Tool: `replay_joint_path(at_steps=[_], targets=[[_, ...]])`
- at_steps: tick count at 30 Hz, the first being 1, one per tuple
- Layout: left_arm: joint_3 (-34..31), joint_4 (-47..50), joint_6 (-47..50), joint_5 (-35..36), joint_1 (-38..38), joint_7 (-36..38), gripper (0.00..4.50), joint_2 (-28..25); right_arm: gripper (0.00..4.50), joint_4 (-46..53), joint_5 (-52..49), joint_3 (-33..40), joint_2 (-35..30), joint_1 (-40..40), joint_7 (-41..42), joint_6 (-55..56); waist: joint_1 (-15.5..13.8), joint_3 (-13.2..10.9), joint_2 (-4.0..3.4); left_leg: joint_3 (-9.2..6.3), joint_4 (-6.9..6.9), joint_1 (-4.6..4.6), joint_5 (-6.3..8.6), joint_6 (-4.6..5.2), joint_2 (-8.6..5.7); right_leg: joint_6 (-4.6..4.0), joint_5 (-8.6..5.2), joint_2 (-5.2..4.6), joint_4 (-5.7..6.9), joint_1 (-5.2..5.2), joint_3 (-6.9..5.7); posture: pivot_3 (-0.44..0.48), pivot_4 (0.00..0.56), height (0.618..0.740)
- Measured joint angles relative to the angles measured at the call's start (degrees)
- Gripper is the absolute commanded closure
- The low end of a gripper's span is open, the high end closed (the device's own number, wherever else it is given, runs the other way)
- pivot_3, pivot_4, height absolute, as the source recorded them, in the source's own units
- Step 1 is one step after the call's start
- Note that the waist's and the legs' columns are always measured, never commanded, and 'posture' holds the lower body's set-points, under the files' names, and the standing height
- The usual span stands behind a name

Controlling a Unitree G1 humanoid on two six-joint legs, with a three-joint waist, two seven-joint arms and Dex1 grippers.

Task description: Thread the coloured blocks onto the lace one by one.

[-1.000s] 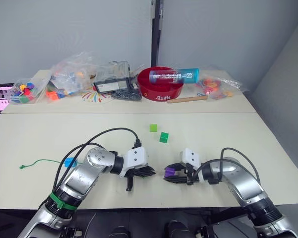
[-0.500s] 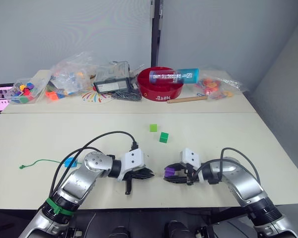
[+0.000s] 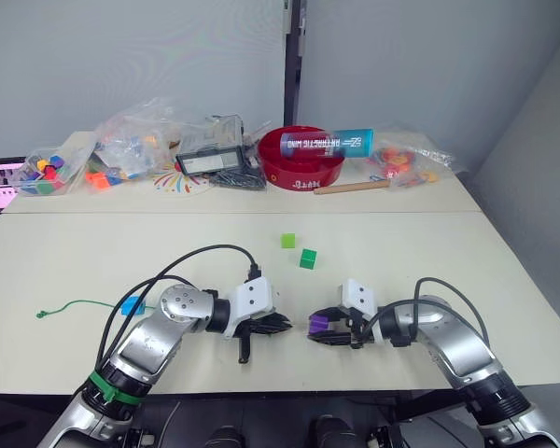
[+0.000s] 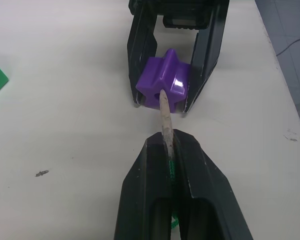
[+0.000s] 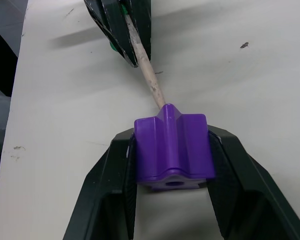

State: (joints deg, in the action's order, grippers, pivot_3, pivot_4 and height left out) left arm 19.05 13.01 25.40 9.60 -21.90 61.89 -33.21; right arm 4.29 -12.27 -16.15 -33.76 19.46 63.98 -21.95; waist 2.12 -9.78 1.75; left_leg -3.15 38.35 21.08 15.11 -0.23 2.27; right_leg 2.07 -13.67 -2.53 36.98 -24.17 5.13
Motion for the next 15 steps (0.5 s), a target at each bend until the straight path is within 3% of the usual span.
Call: replay_joint_path(at_steps=[15], targets=[[2.5, 0.6, 3.1, -2.3, -2.3, -1.7, 4.50, 0.0, 3.11, 1.3, -0.1, 0.1, 0.0, 0.0, -1.0, -2.4, 0.0, 0.0, 0.00, -0.01, 0.00, 0.01, 0.00, 0.00, -0.01, 0.00, 0.00, 0.00, 0.00, 0.00, 0.00, 0.000, 0.150, 0.731]])
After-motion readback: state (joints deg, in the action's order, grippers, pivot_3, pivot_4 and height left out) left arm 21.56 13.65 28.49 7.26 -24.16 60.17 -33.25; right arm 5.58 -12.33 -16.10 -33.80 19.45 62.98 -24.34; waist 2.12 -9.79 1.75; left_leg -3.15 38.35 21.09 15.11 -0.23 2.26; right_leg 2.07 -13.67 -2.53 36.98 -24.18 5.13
